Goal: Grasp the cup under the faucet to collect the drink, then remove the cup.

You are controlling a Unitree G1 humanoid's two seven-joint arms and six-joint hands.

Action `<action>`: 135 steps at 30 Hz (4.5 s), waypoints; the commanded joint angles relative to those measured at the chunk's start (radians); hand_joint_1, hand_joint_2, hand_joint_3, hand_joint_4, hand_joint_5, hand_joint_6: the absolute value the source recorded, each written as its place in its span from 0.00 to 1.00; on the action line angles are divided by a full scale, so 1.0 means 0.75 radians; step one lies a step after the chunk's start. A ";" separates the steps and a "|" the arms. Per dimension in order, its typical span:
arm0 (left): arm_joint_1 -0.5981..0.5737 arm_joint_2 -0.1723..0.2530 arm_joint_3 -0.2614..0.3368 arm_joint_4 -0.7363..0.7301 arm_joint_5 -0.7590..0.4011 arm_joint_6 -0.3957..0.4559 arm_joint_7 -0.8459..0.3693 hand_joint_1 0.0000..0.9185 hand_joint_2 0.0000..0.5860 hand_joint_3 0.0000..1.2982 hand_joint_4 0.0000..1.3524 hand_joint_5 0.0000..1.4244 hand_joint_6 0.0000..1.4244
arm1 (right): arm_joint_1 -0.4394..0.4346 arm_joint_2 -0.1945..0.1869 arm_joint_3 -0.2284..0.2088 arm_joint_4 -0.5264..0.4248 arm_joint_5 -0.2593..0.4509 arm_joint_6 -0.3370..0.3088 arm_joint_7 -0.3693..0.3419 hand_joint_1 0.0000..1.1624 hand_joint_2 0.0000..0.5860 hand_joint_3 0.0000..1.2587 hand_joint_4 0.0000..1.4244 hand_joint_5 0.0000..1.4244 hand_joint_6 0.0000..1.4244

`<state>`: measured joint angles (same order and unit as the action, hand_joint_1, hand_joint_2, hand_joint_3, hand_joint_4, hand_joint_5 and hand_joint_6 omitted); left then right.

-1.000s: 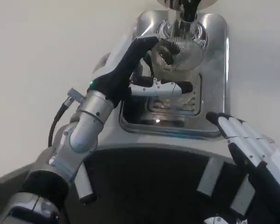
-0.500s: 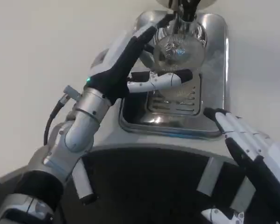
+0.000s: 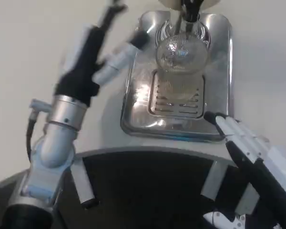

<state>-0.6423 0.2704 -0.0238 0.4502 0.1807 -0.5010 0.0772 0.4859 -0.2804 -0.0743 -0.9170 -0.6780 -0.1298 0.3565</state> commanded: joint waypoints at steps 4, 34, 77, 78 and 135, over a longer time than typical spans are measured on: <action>0.110 -0.047 0.082 -0.305 -0.214 0.200 -0.109 0.00 0.27 0.00 0.00 0.00 0.00 | 0.077 0.011 0.012 -0.058 0.008 -0.025 -0.020 0.52 0.55 0.02 0.00 0.02 0.08; 0.179 -0.189 0.058 -1.106 -0.795 1.009 -0.339 0.00 0.27 0.00 0.00 0.00 0.00 | 0.088 0.008 0.035 -0.045 0.020 -0.018 -0.021 0.57 0.53 0.03 0.00 0.02 0.07; 0.000 0.166 -0.360 -1.011 0.031 0.790 -0.637 0.00 0.31 0.00 0.00 0.00 0.00 | 0.149 0.071 0.036 -0.057 -0.004 -0.009 -0.048 0.44 0.55 0.04 0.00 0.02 0.04; -0.004 0.179 -0.371 -1.013 0.071 0.784 -0.638 0.00 0.31 0.00 0.00 0.00 0.00 | 0.150 0.072 0.035 -0.056 -0.003 -0.009 -0.048 0.44 0.55 0.04 0.00 0.02 0.04; 0.078 0.220 -0.370 -0.978 0.687 0.609 -0.581 0.00 0.35 0.00 0.00 0.00 0.00 | -0.278 0.331 0.143 0.145 -0.107 0.418 -0.210 0.25 0.45 0.00 0.00 0.00 0.03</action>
<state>-0.6298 0.4226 -0.2961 -0.3250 0.6775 -0.0702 -0.3280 0.2990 -0.0420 0.0217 -0.8313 -0.7478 0.1600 0.2204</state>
